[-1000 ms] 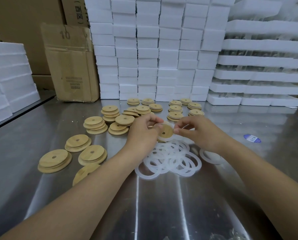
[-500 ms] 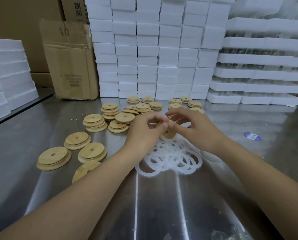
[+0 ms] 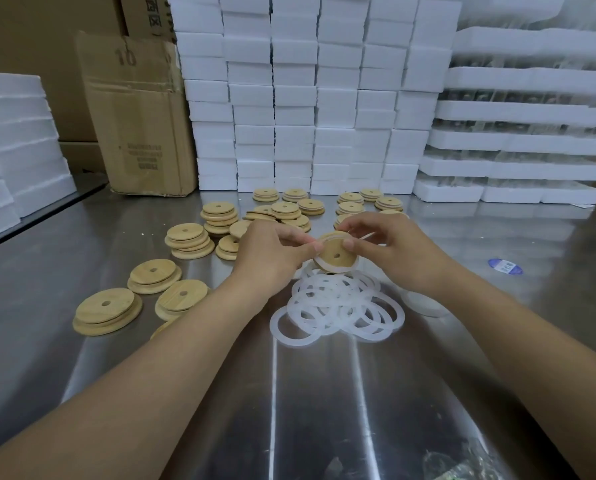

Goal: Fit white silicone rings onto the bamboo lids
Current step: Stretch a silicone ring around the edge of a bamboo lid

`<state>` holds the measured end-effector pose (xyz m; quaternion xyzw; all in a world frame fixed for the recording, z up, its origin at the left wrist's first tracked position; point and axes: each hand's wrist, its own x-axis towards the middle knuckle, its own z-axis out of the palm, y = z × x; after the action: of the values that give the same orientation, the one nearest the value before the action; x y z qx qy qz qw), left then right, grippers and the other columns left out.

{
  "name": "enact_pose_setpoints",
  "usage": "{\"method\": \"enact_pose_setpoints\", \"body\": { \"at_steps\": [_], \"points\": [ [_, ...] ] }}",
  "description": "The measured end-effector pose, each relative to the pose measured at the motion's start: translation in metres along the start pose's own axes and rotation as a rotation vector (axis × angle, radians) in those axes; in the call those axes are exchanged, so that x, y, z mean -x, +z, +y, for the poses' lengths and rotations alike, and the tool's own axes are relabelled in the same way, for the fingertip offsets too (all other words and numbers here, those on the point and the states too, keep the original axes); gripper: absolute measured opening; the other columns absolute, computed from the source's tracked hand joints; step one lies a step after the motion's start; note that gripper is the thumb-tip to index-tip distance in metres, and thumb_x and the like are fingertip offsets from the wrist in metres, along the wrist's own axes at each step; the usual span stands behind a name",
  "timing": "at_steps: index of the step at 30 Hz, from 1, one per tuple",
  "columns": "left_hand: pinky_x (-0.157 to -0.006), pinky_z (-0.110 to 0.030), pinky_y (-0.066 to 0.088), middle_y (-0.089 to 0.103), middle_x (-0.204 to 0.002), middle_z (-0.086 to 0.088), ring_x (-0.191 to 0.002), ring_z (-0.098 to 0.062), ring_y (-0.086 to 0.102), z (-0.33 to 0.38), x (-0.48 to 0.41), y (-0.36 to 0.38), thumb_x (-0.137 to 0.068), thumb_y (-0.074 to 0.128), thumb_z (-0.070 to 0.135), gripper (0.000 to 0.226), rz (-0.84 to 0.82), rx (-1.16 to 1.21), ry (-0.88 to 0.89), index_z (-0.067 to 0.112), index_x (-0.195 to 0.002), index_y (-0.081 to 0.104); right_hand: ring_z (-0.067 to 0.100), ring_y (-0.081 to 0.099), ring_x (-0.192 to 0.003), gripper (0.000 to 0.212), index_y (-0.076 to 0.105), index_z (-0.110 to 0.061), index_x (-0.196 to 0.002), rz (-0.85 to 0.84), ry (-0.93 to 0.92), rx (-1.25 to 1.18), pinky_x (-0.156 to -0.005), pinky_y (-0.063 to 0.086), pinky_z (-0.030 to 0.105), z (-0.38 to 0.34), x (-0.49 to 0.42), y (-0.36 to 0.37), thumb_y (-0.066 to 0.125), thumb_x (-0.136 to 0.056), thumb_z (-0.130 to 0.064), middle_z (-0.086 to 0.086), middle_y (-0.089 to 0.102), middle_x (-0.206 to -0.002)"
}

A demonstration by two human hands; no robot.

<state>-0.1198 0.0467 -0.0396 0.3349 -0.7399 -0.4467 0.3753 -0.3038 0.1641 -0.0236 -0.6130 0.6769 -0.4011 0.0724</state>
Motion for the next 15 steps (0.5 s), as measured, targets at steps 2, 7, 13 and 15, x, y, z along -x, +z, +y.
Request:
{"method": "enact_pose_setpoints", "body": {
  "at_steps": [2,7,13,15],
  "points": [
    [-0.084,-0.040,0.066,0.081,-0.081,0.009,-0.081,-0.017,0.077,-0.0010,0.0012,0.0008,-0.086,0.090,0.024,0.004,-0.005,-0.013,0.020,0.026,-0.086,0.086,0.014,0.070,-0.108,0.017,0.075,-0.021,-0.118,0.005,0.007,-0.010,-0.103,0.054,0.041,0.0004,-0.0003,0.0006,0.071,-0.101,-0.020,-0.001,0.077,-0.111],
    [-0.082,-0.039,0.066,0.081,-0.081,0.008,-0.077,-0.016,0.077,-0.0020,0.0012,0.0010,-0.086,0.091,0.026,0.006,-0.016,-0.033,0.033,0.024,-0.085,0.085,0.008,0.071,-0.103,0.015,0.073,-0.022,-0.117,0.019,0.022,-0.023,-0.100,0.056,0.038,0.0012,-0.0001,0.0045,0.069,-0.103,-0.021,-0.005,0.076,-0.111],
    [-0.085,-0.038,0.063,0.079,-0.080,0.007,-0.083,-0.014,0.073,-0.0030,-0.0008,-0.0018,-0.085,0.091,0.026,0.008,-0.063,-0.145,0.015,0.024,-0.080,0.085,0.016,0.071,-0.104,0.015,0.072,-0.021,-0.117,0.009,0.045,-0.041,-0.100,0.056,0.040,0.0044,-0.0011,0.0038,0.067,-0.104,-0.020,-0.002,0.077,-0.110],
    [-0.087,-0.042,0.064,0.080,-0.079,0.005,-0.085,-0.017,0.074,-0.0018,-0.0018,-0.0031,-0.085,0.091,0.027,0.009,-0.091,-0.175,0.012,0.023,-0.079,0.086,0.017,0.071,-0.103,0.013,0.073,-0.020,-0.115,0.006,0.054,-0.075,-0.096,0.056,0.037,0.0045,-0.0008,0.0034,0.067,-0.104,-0.019,0.000,0.078,-0.108]
  ]
}}
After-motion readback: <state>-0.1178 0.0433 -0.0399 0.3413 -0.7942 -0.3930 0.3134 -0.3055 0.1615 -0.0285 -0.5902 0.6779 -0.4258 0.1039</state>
